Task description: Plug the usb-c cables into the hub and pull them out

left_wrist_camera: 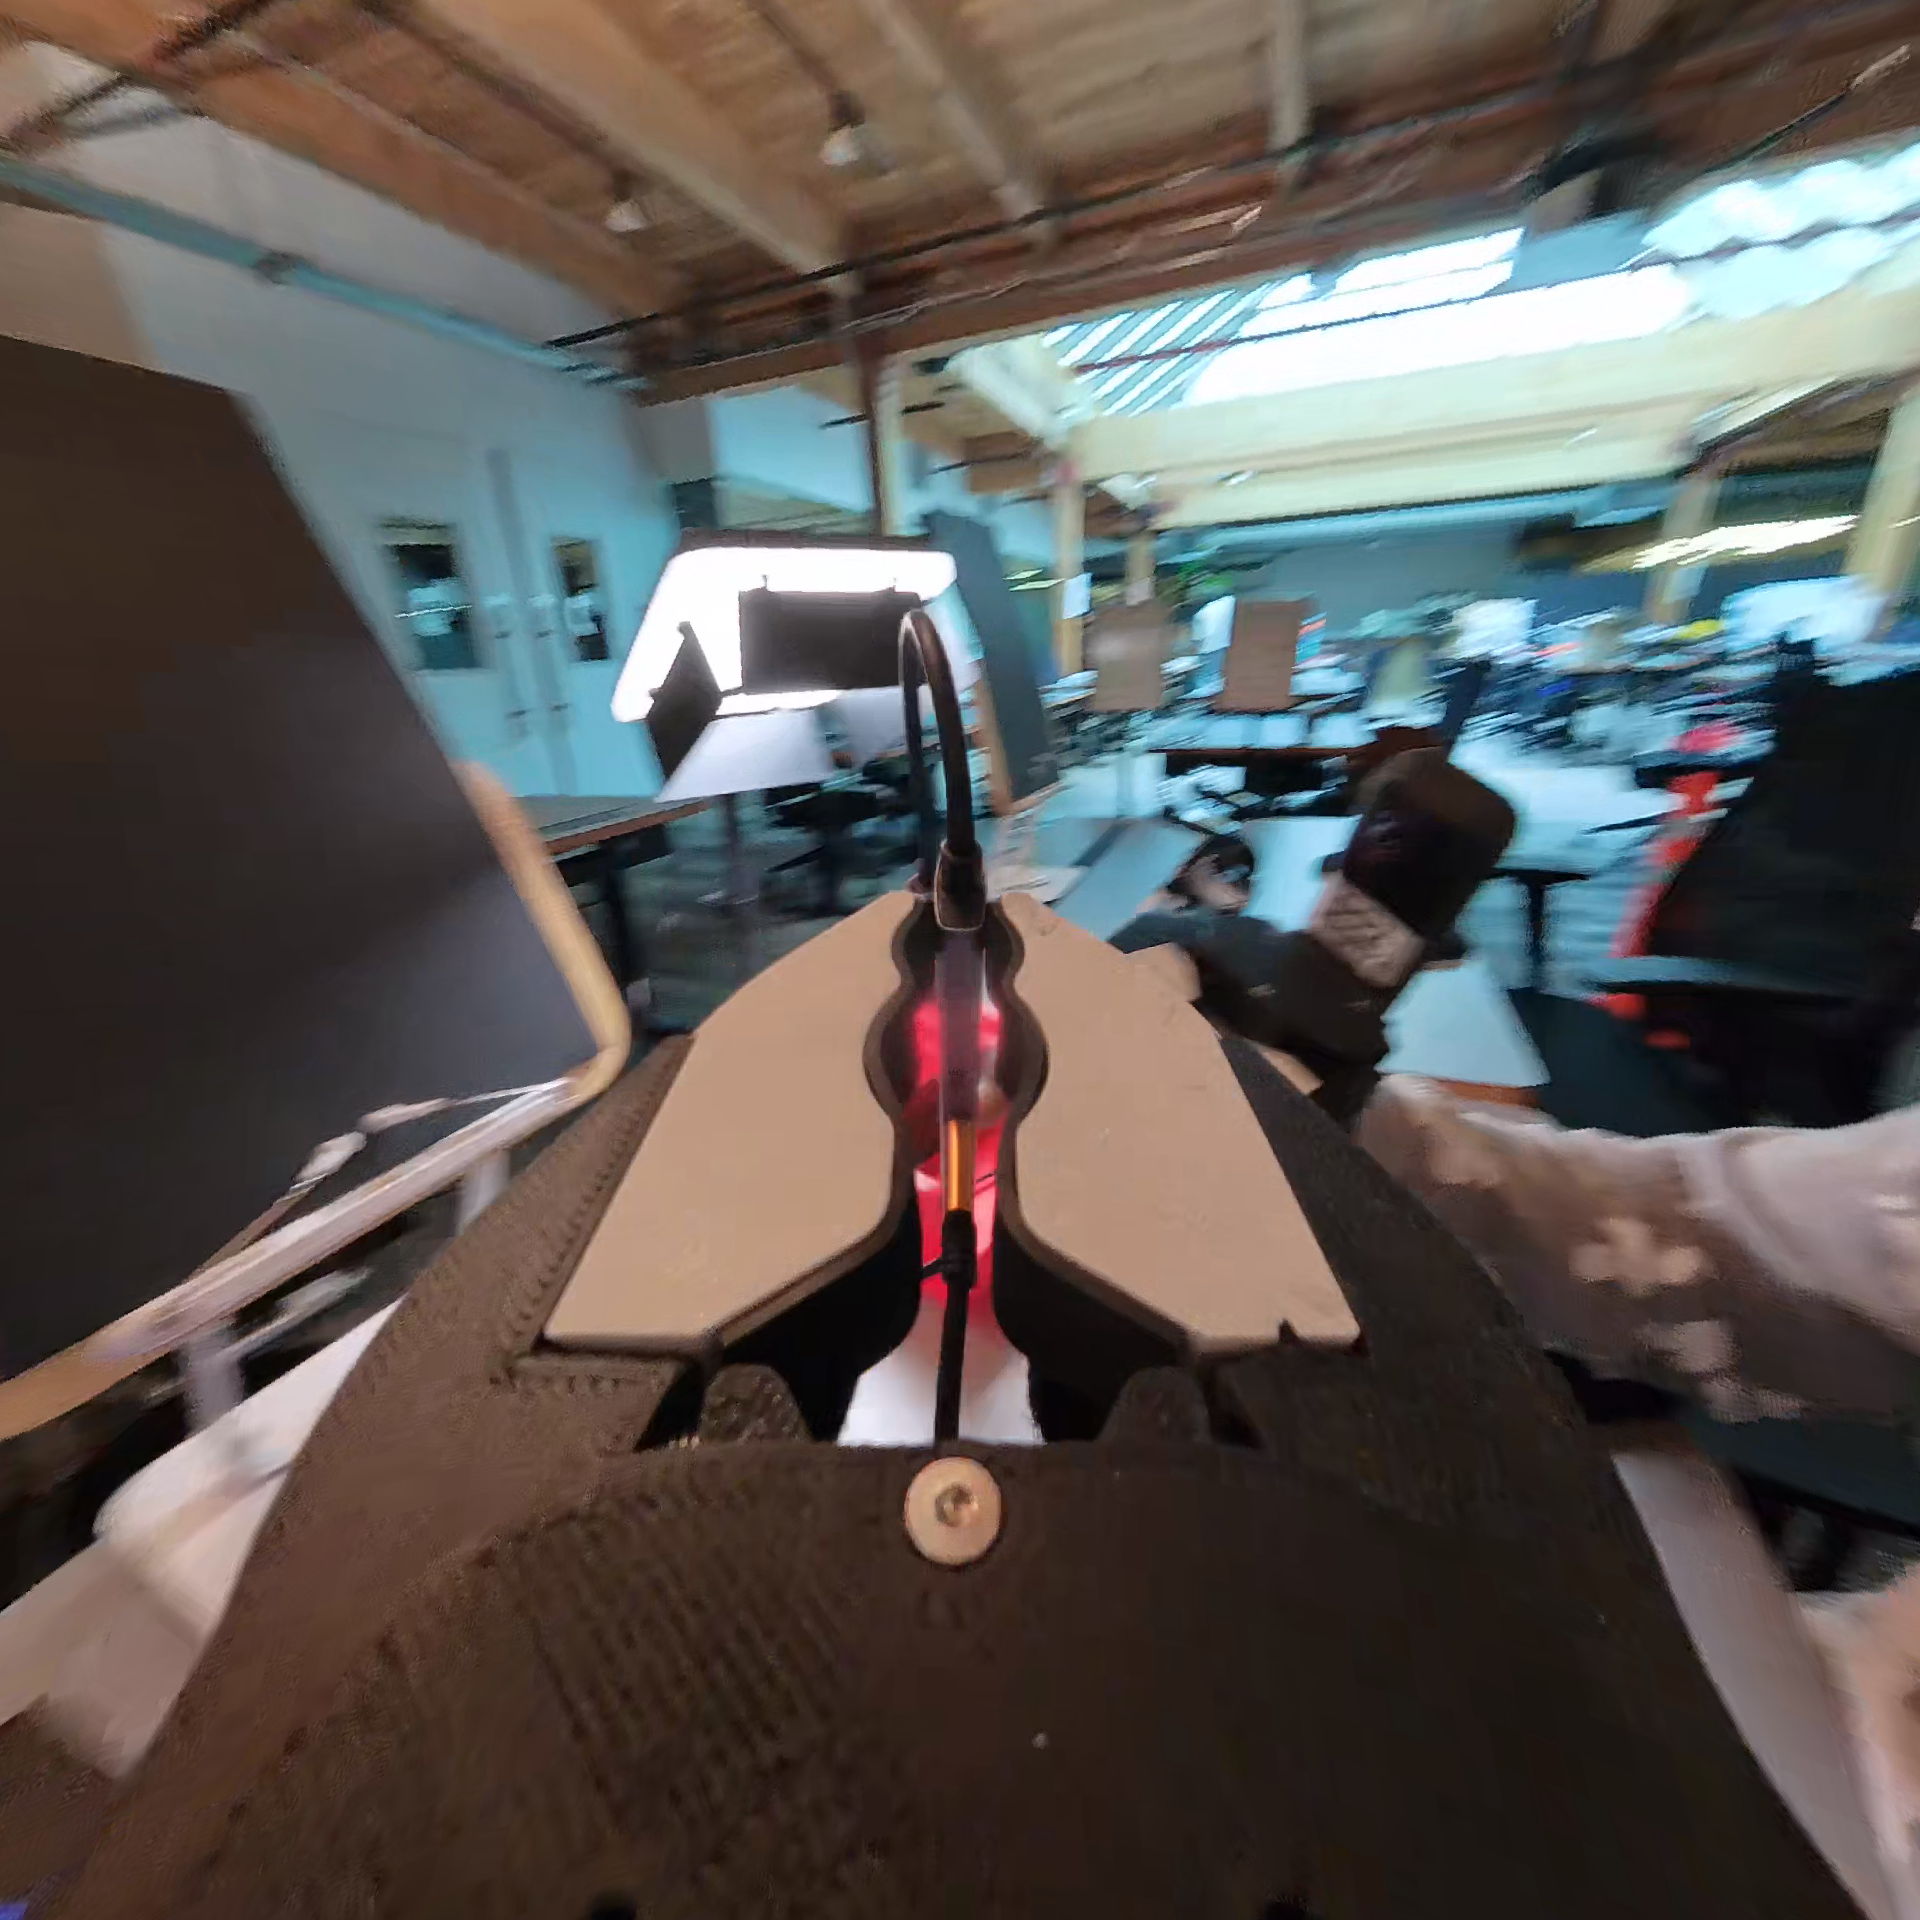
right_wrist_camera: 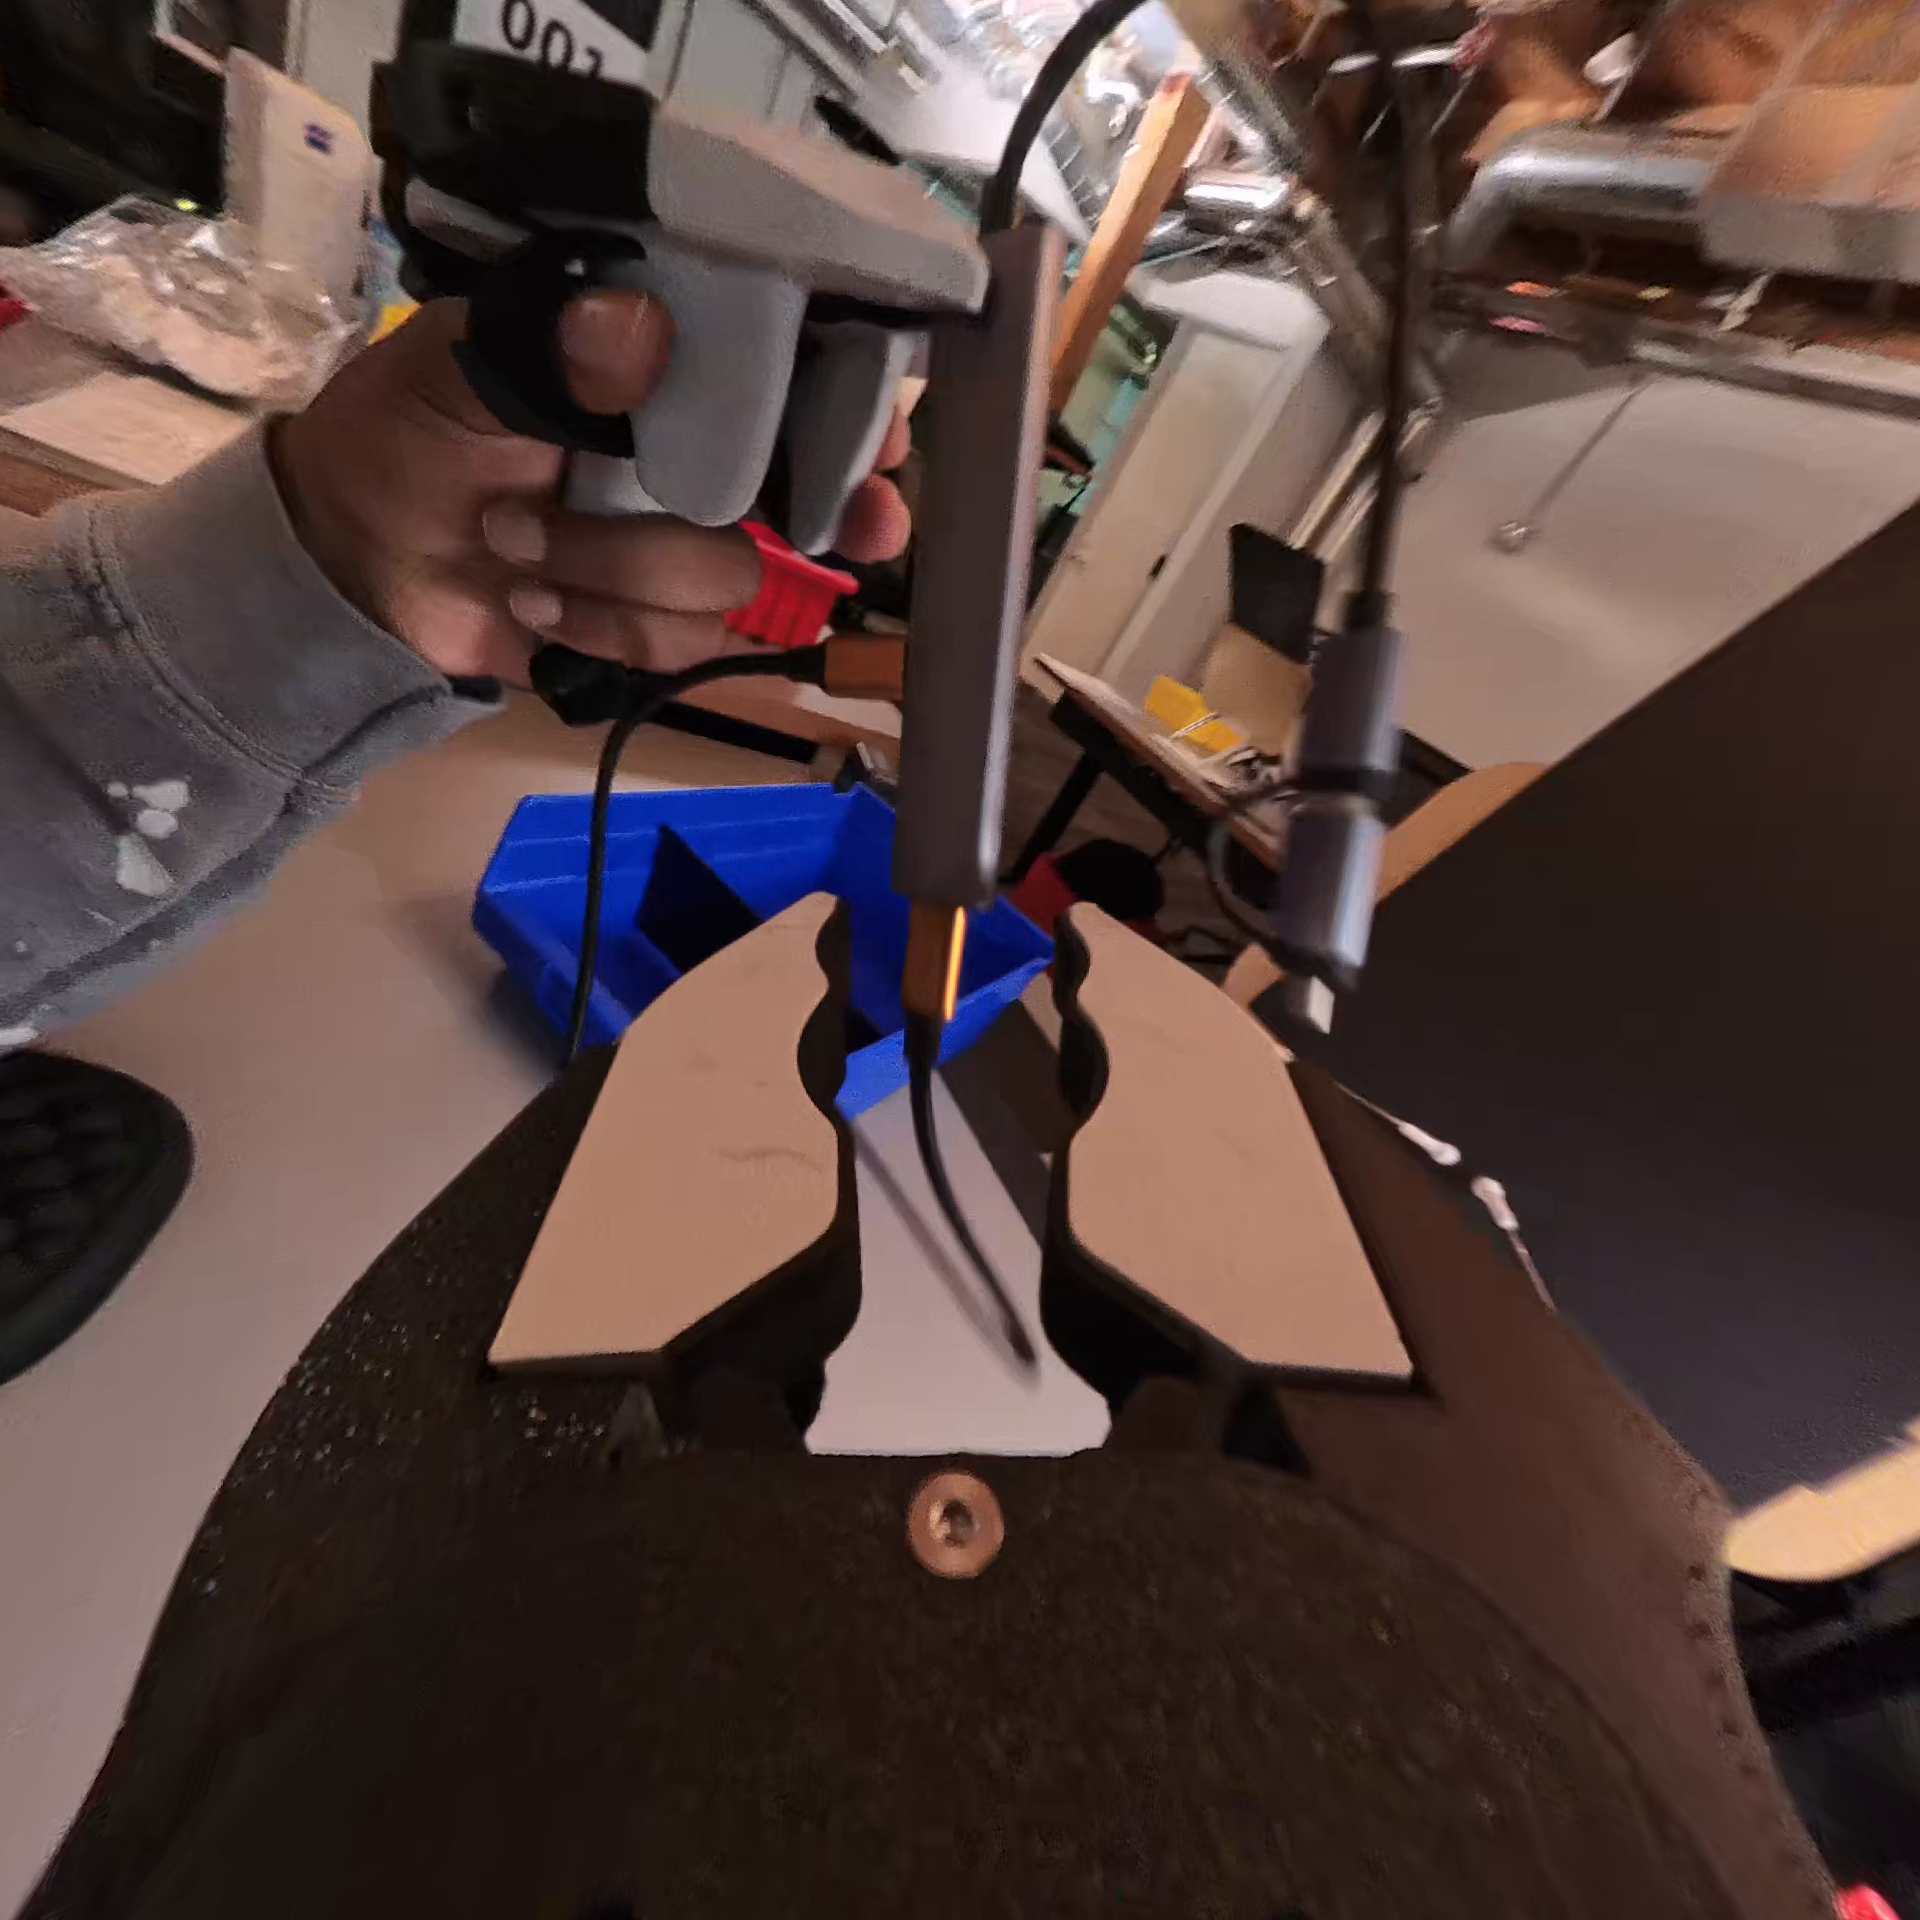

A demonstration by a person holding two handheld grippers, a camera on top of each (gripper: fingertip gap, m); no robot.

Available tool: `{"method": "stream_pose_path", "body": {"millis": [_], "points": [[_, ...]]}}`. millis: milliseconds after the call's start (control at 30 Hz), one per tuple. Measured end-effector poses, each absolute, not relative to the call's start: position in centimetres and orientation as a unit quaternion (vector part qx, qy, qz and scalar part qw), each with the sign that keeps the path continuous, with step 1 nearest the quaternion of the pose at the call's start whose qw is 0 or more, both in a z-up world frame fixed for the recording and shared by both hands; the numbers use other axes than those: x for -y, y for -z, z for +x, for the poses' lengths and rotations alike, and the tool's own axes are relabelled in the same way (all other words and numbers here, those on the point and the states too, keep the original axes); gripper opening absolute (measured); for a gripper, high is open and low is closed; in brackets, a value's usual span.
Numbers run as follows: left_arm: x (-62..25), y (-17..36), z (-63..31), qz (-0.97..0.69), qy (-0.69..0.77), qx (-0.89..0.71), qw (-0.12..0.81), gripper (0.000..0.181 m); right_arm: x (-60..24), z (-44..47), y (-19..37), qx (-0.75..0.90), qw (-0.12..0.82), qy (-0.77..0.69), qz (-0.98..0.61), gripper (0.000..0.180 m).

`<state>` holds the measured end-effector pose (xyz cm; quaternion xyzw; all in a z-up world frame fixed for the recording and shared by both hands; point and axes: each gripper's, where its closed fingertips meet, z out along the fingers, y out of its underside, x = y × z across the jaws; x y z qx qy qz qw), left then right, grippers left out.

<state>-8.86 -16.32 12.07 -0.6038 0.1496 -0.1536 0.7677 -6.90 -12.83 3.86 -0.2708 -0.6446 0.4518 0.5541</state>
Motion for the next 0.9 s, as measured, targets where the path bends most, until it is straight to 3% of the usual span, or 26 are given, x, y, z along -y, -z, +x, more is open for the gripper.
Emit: {"method": "stream_pose_path", "body": {"millis": [133, 300, 467, 700, 833, 900], "points": [[15.2, -11.8, -5.7, -0.589, 0.213, -0.176, 0.760, 0.009, 14.1, -6.4, -3.0, 0.655, 0.503, -0.509, -0.242, 0.018], [12.8, -8.5, -7.0, -0.658, 0.195, -0.154, 0.711, 0.014, 10.9, -3.6, -1.4, 0.720, 0.463, -0.445, -0.264, 0.014], [12.4, -5.9, -8.4, -0.732, 0.045, -0.173, 0.658, 0.017, 5.7, -1.3, 2.6, 0.781, 0.417, -0.324, -0.334, 0.011], [11.4, 0.4, -3.3, -0.793, -0.031, -0.319, 0.519, 0.033, 8.1, -1.3, 6.6, 0.845, 0.354, -0.256, -0.307, 0.010], [9.9, 5.9, -3.2, -0.839, -0.093, -0.353, 0.404, 0.034, 9.2, -1.5, 7.8, 0.865, 0.346, -0.216, -0.293, 0.010], [9.8, 7.4, -3.0, -0.844, -0.089, -0.368, 0.380, 0.022, 9.3, -1.5, 7.6, 0.864, 0.349, -0.218, -0.291, 0.010]]}}
